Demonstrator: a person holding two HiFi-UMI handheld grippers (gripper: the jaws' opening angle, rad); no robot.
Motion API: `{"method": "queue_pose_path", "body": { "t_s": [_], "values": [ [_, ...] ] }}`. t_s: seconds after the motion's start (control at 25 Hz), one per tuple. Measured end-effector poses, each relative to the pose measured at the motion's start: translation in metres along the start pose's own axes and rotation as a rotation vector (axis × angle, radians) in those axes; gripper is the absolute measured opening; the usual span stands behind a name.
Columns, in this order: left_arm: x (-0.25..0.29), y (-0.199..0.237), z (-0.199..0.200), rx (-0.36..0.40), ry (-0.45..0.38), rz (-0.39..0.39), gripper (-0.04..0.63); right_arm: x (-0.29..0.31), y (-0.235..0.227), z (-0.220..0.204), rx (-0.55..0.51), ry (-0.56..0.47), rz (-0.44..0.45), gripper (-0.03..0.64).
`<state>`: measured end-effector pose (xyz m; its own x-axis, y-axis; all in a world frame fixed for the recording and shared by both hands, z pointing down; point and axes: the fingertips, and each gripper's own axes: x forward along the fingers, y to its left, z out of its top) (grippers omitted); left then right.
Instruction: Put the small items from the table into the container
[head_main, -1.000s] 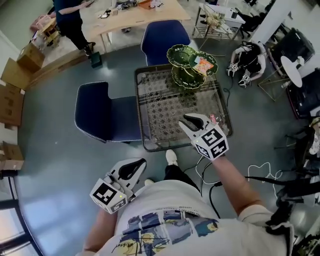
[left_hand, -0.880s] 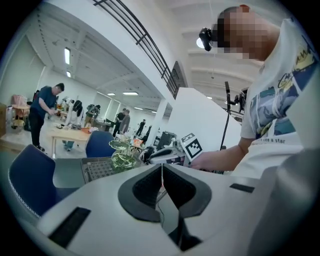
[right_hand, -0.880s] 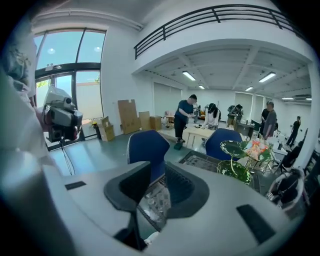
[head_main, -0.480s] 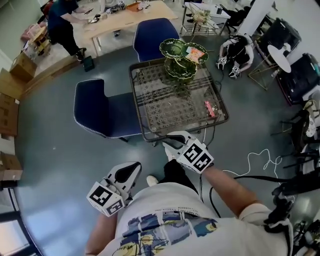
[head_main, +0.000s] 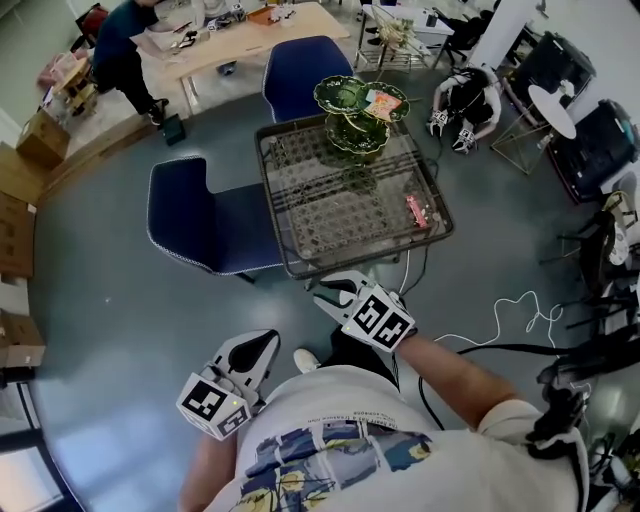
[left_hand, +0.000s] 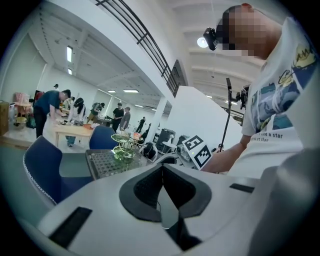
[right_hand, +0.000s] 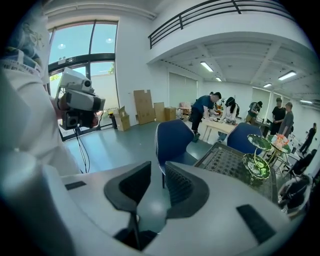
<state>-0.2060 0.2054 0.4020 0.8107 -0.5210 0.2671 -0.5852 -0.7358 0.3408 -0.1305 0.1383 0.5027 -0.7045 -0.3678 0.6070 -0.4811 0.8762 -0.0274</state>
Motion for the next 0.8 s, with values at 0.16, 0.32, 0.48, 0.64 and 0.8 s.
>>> {"method": "queue_pose_path", "body": {
  "t_s": [0.16,0.32,0.48,0.64,0.8],
  "values": [
    [0.006,0.001,-0.002,0.008,0.020,0.011,0.009,-0.001,-0.005,0.002,-0.023,0.021,-0.003,0.094],
    [0.026,0.001,0.000,0.029,0.024,-0.021,0.009,-0.006,-0.021,-0.012,0.010,0.036,-0.029,0.094],
    [0.044,0.000,0.006,0.038,0.028,-0.055,0.009,-0.013,-0.039,-0.022,0.038,0.038,-0.059,0.094],
    [0.071,-0.004,0.014,0.040,0.035,-0.077,0.009,-0.030,-0.067,-0.041,0.065,0.043,-0.100,0.094],
    [0.107,-0.002,0.026,0.045,0.052,-0.104,0.010,-0.044,-0.104,-0.071,0.123,0.053,-0.156,0.094]
  ]
}}
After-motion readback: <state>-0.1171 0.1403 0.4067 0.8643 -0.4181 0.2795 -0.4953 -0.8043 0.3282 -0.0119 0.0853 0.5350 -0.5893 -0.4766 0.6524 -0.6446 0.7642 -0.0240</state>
